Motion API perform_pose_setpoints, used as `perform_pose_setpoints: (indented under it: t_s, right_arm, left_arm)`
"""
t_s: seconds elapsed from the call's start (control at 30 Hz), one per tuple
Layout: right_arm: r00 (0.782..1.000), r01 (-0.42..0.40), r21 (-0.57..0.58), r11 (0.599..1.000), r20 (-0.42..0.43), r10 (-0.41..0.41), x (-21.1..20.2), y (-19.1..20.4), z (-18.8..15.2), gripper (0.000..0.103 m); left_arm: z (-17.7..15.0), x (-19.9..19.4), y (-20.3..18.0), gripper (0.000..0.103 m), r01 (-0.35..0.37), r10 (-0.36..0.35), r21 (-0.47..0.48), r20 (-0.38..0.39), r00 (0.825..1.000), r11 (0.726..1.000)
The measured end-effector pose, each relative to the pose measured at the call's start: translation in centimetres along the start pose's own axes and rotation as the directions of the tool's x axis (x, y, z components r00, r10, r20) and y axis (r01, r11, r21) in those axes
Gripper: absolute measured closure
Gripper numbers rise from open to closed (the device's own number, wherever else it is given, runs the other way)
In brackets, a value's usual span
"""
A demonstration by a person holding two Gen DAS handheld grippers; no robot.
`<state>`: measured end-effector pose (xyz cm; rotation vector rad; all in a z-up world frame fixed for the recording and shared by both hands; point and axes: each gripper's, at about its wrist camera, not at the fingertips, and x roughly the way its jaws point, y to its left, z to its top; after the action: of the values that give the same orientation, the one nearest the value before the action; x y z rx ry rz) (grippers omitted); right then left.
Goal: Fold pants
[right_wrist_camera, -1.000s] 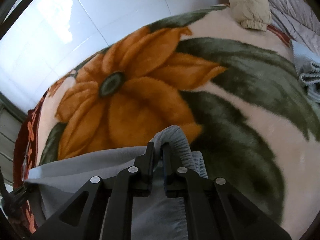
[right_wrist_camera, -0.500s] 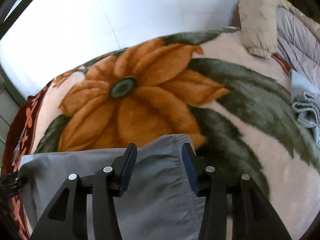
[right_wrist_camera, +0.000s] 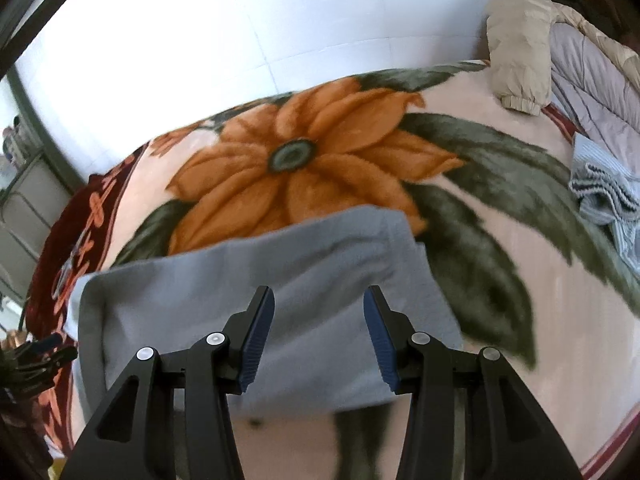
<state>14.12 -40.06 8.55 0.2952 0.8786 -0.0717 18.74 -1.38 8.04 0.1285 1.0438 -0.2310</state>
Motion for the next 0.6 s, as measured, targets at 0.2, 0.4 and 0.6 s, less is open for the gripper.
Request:
perform_pose_setpoints:
  t_s: [0.2, 0.4, 0.6]
  right_arm:
    - [0.999, -0.018, -0.027, 0.999, -0.043, 0.017, -0.3, 1.8, -3.0, 0.056]
    - [0.997, -0.04, -0.073, 0.997, -0.066, 0.035, -0.4, 4.2, -5.3, 0.056]
    - [0.994, -0.068, -0.109, 0.992, -0.087, 0.059, -0.2, 5.9, -6.5, 0.056]
  left_arm:
    - [-3.1, -0.6, -1.2, 0.031, 0.029, -0.03, -0.055, -0.017, 0.999, 0.998]
    - [-5.4, -0.9, -2.9, 0.031, 0.038, -0.04, -0.086, -0.016, 0.999, 0.996]
    - [-6.5, 0.6, -4.3, 0.031, -0.003, 0.001, -0.092, -0.022, 1.0, 0.996]
